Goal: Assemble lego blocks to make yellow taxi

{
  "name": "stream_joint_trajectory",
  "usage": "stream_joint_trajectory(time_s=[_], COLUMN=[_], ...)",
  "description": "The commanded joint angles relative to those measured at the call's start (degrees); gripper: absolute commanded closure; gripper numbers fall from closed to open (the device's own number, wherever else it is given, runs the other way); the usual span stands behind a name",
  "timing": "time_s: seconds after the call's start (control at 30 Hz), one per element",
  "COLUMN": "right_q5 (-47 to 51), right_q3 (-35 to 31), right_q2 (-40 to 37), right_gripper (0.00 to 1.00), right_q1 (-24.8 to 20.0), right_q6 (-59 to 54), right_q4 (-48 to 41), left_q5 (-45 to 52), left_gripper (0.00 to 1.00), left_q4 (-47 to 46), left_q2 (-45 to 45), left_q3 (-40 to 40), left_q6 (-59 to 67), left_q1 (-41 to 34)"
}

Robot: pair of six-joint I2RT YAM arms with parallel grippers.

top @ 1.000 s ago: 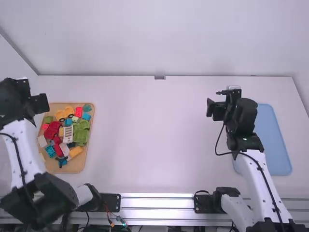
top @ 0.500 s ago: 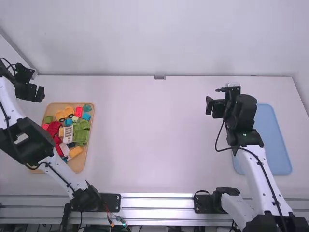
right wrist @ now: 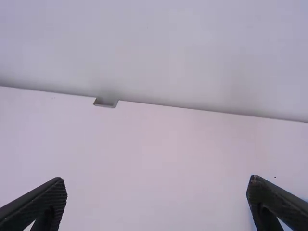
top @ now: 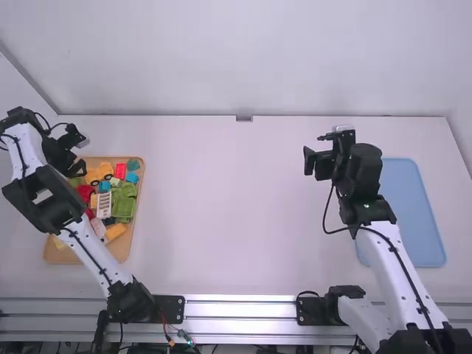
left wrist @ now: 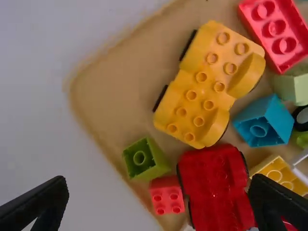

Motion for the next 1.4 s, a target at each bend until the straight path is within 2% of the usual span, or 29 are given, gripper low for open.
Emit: stream_joint_trajectory(time_s=[0.0, 0.4, 0.57, 0.8, 0.9, 0.97, 1.07, 1.17, 1.37], right_q5=[0.0, -0.02, -0.02, -0.39, -0.39, -0.17, -0.22, -0.35, -0.26], right_q3=[1.86, 1.86, 1.86, 1.86, 1.86, 1.86, 1.86, 1.86, 1.86], right_q2=[0.39, 0.37, 0.37, 0.39, 0.39, 0.39, 0.39, 0.39, 0.39], right_gripper=[0.01, 0.02, 0.01, 0.01, 0.02, 0.02, 0.02, 0.01, 0.02], right_q1=[0.55, 1.09, 1.29, 1.53, 2.12, 2.45, 2.8, 2.62, 2.54], right_q6=[0.09, 0.11, 0.09, 0.13, 0.09, 0.11, 0.09, 0.11, 0.11], right_q4=[0.17, 1.92, 1.95, 2.78, 2.75, 2.82, 3.08, 3.13, 2.95], left_q5=[-0.09, -6.08, -6.01, -3.23, -3.37, -3.06, -2.64, -1.6, 0.24], left_gripper=[0.0, 0.03, 0.05, 0.15, 0.32, 0.34, 0.34, 0.22, 0.25], left_q4=[1.09, 12.46, 14.69, 14.69, 14.73, 14.71, 14.34, 13.49, 14.08], left_q2=[0.81, 1.05, 1.05, 1.05, 1.27, 1.27, 1.27, 1.27, 1.27], left_q3=[-1.86, -14.25, -16.26, -17.14, -17.14, -17.14, -17.14, -17.14, -17.14], left_q6=[6.86, 9.99, 10.01, 12.04, 12.09, 12.09, 12.26, 13.38, 13.62], left_q1=[-1.57, -4.0, -3.08, -2.69, -3.08, -3.13, -3.23, -3.19, -3.21])
